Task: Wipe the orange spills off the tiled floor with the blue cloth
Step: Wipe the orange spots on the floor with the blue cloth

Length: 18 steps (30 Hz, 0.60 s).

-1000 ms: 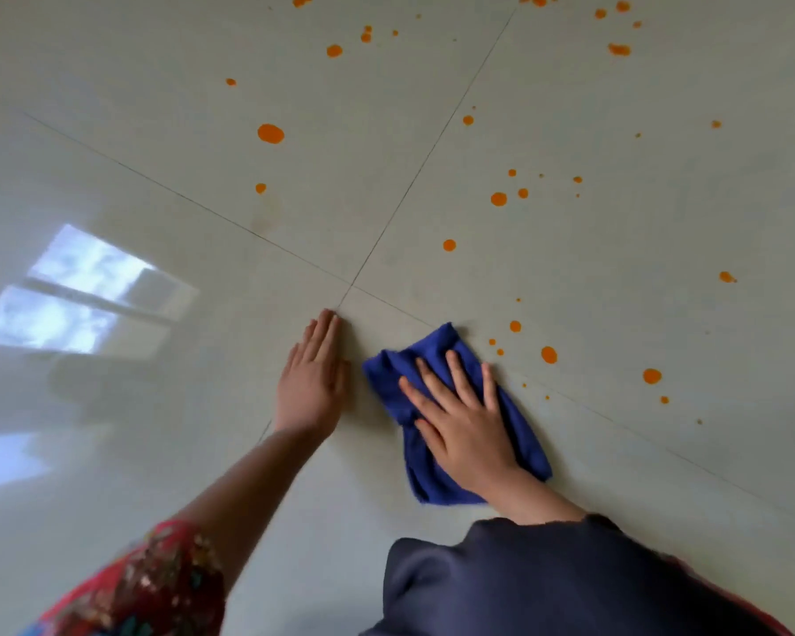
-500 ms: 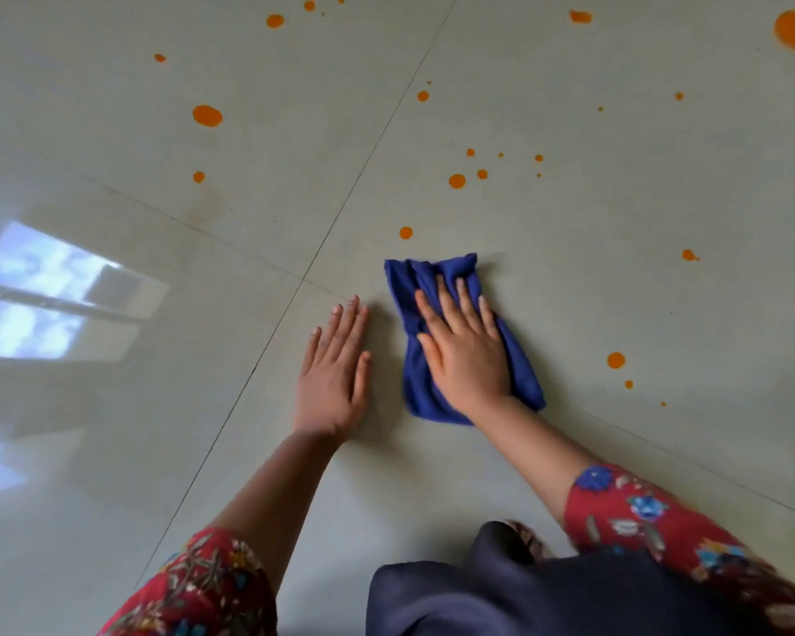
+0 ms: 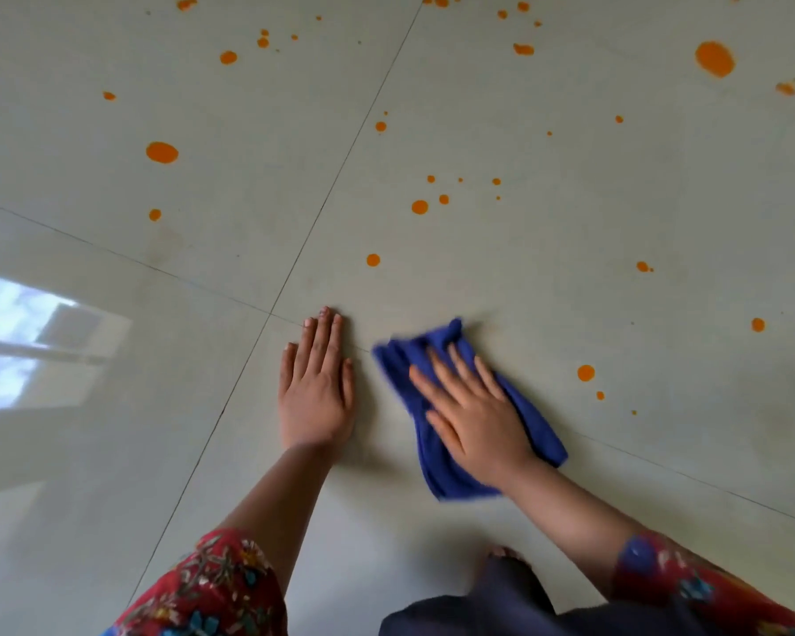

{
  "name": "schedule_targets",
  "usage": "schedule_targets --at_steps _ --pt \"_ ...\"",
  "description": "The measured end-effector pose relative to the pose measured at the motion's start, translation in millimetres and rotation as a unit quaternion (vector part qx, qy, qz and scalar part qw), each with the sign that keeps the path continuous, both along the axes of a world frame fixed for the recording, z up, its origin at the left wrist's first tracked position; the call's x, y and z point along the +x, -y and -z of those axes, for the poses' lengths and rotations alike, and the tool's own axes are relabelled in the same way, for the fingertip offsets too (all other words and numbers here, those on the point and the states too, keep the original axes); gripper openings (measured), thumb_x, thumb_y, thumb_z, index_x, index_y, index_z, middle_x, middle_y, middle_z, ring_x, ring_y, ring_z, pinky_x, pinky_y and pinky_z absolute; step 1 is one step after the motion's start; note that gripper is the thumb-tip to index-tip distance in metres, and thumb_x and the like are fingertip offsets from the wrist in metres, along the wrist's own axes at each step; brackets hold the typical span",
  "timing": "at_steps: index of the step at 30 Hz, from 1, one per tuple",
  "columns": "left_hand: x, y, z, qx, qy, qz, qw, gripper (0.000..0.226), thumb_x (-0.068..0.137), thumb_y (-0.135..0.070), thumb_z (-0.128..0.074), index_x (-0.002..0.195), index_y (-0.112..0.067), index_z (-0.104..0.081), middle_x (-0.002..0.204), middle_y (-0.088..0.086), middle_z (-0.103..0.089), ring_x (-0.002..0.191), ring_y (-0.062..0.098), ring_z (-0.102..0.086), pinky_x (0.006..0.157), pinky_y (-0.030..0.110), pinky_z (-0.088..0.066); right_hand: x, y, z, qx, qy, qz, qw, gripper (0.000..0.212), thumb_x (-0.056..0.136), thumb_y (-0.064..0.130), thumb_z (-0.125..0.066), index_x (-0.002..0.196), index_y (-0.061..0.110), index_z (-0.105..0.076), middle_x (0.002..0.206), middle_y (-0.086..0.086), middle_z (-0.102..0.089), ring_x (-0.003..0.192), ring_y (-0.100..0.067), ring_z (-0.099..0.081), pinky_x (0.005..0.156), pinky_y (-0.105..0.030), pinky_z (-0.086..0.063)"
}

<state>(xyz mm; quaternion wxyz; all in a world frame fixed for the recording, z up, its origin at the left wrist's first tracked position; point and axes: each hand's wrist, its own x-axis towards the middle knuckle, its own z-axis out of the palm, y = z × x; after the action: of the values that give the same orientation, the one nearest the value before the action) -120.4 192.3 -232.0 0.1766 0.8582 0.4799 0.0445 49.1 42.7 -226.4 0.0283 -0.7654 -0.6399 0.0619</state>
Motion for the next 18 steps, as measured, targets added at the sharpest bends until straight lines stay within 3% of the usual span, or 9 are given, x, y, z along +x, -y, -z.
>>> schedule_targets --at_steps 2,6,8,12,14,18 --pt "1.2 -0.6 0.5 -0.002 0.003 -0.003 1.000 0.056 0.100 -0.032 -0.022 0.155 -0.025 -0.013 0.162 -0.010 -0.009 0.149 0.007 -0.001 0.121 0.031 -0.004 19.1 30.9 -2.1 -0.009 -0.009 -0.059 0.998 0.053 0.100 0.038 -0.032 0.152 0.029 -0.027 0.159 -0.002 -0.028 0.148 -0.025 -0.022 0.119 -0.043 -0.017" --pt "0.3 -0.3 0.2 -0.003 0.003 -0.001 1.000 0.056 0.100 -0.031 -0.022 0.155 -0.026 -0.011 0.162 -0.011 -0.007 0.149 0.007 0.000 0.121 0.032 -0.003 65.1 -14.9 1.2 0.015 -0.004 0.146 0.989 0.051 0.101 0.039 -0.030 0.150 0.026 -0.033 0.157 -0.004 -0.033 0.146 -0.028 -0.026 0.117 -0.049 -0.022" --pt "0.1 0.0 0.4 -0.003 0.006 0.001 1.000 0.056 0.100 -0.031 -0.022 0.155 -0.026 -0.012 0.162 -0.010 -0.008 0.149 0.007 0.000 0.121 0.031 -0.003 48.1 -52.9 -0.2 0.027 -0.004 0.192 0.981 0.053 0.099 0.038 -0.031 0.149 0.024 -0.036 0.157 -0.005 -0.032 0.146 -0.030 -0.027 0.117 -0.050 -0.023" --pt "2.6 0.0 -2.2 -0.005 0.008 -0.010 1.000 0.056 0.099 -0.032 -0.021 0.154 -0.025 -0.016 0.161 -0.009 -0.012 0.149 0.007 -0.003 0.121 0.031 -0.004 6.9 -17.2 0.6 -0.002 -0.009 -0.029 1.000 0.052 0.100 0.039 -0.033 0.151 0.029 -0.032 0.158 -0.002 -0.029 0.147 -0.026 -0.025 0.118 -0.046 -0.022" --pt "3.4 -0.9 -2.7 -0.009 0.008 -0.006 1.000 0.056 0.099 -0.032 -0.020 0.155 -0.025 -0.015 0.161 -0.009 -0.010 0.149 0.007 -0.002 0.121 0.032 -0.004 26.9 5.1 -1.0 -0.005 -0.011 -0.055 0.998 0.052 0.099 0.039 -0.035 0.150 0.032 -0.032 0.158 0.000 -0.029 0.147 -0.024 -0.024 0.119 -0.043 -0.017" --pt "4.3 2.3 -4.5 -0.005 0.002 -0.010 1.000 0.057 0.098 -0.030 -0.024 0.154 -0.024 -0.017 0.162 -0.009 -0.011 0.149 0.008 -0.004 0.121 0.033 -0.006 70.5 -47.5 1.4 0.028 0.001 0.170 0.985 0.051 0.099 0.038 -0.032 0.149 0.028 -0.036 0.156 -0.003 -0.035 0.145 -0.028 -0.028 0.118 -0.047 -0.020"
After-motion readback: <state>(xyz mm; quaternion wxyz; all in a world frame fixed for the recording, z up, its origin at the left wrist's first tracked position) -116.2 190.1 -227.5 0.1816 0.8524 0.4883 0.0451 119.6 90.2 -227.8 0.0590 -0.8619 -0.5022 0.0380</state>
